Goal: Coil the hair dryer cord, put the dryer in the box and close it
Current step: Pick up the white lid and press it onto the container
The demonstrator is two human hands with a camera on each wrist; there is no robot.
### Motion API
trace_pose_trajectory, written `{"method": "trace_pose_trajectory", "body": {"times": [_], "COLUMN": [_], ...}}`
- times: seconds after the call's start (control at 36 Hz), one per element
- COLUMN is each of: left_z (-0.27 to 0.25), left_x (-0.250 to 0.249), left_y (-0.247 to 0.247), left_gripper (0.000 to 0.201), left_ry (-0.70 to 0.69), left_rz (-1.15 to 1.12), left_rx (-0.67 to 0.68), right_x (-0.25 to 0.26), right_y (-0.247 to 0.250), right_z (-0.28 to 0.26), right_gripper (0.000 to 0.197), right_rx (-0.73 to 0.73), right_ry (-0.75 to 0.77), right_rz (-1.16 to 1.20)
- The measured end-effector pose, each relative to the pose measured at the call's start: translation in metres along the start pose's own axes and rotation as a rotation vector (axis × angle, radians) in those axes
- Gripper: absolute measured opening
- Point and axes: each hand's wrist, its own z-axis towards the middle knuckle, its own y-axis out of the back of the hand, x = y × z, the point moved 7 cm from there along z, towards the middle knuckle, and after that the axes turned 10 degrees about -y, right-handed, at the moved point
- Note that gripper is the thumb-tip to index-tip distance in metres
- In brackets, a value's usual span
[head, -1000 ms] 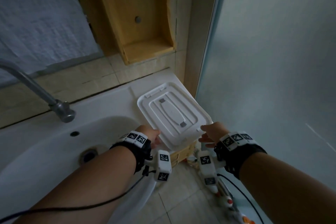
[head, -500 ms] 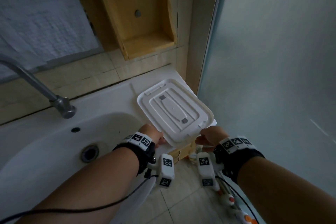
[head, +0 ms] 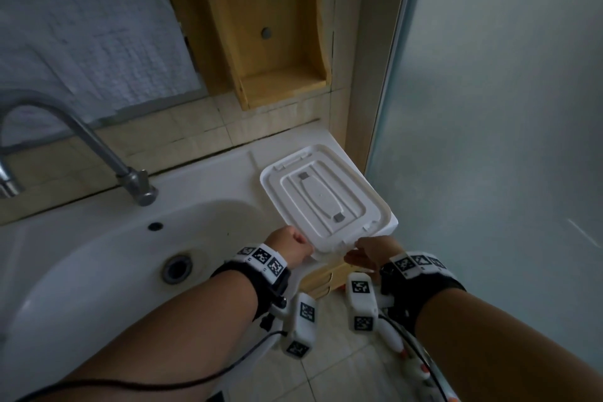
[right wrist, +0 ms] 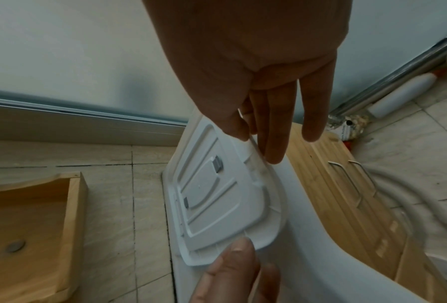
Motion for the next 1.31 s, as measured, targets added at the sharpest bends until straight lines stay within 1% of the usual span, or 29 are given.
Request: {"method": "trace_pose_trajectory", "body": {"times": [0.06,0.11,0.19,0.25,0.31,0.36,0.44,0.5,0.58,0.67,0.72,0.81,0.92,0.97,1.03,1.11,1.19,1.25,1.31], "left_z": [-0.001,-0.003,-0.007,-0.014,-0.019,-0.023,-0.03,-0.035,-0.043,-0.054,-0.061,-0.071,-0.087,-0.096,-0.104,-0.115,-0.132,-0.142,-0.153], "left_x": [0.0,-0.004,-0.012,-0.021,-0.03,-0.038,-0.048,-0.057,-0.075,-0.091,-0.098,-0.107,-0.111,-0.11,-0.108,-0.106,-0.107,-0.108,-0.108], "left_y": [0.002,0.006,0.013,0.017,0.017,0.015,0.014,0.017,0.035,0.06,0.078,0.099,0.125,0.139,0.154,0.177,0.201,0.216,0.232], "left_gripper": [0.023,0.035,0.062,0.074,0.084,0.092,0.098,0.097,0.084,0.068,0.062,0.054,0.035,0.028,0.028,0.033,0.033,0.03,0.03], "left_ry": [-0.015,-0.033,-0.066,-0.123,-0.191,-0.256,-0.342,-0.392,-0.483,-0.556,-0.568,-0.555,-0.553,-0.545,-0.538,-0.517,-0.535,-0.547,-0.555], "left_rz": [-0.023,0.001,0.174,0.269,0.33,0.406,0.502,0.541,0.552,0.433,0.379,0.387,0.363,0.331,0.286,0.209,0.122,0.054,-0.039], "left_rx": [0.004,0.011,0.015,0.021,0.046,0.071,0.084,0.059,-0.047,-0.152,-0.208,-0.268,-0.343,-0.38,-0.403,-0.455,-0.522,-0.56,-0.596], "right_x": [0.002,0.004,0.007,0.009,0.012,0.015,0.022,0.03,0.046,0.059,0.066,0.073,0.083,0.089,0.093,0.098,0.107,0.114,0.121], "right_y": [0.0,0.0,0.001,0.0,-0.003,-0.009,-0.019,-0.026,-0.038,-0.051,-0.06,-0.07,-0.082,-0.086,-0.088,-0.09,-0.096,-0.101,-0.107], "right_z": [-0.005,-0.01,-0.021,-0.027,-0.034,-0.045,-0.058,-0.069,-0.086,-0.108,-0.123,-0.139,-0.16,-0.171,-0.179,-0.185,-0.191,-0.196,-0.202], "right_gripper": [0.008,0.008,0.018,0.025,0.026,0.022,0.017,0.019,0.023,0.021,0.021,0.028,0.039,0.048,0.059,0.069,0.072,0.072,0.077], "right_rx": [-0.004,-0.015,-0.039,-0.041,-0.029,-0.008,0.052,0.081,0.103,0.138,0.172,0.204,0.197,0.174,0.149,0.136,0.123,0.084,0.039], "right_ry": [0.021,0.03,0.042,0.063,0.086,0.116,0.179,0.23,0.319,0.387,0.43,0.486,0.556,0.585,0.59,0.574,0.58,0.594,0.621], "right_rz": [-0.01,-0.02,-0.039,-0.026,-0.007,0.017,0.087,0.112,0.104,0.074,0.054,0.014,-0.06,-0.069,-0.052,-0.027,0.008,0.036,0.027]}}
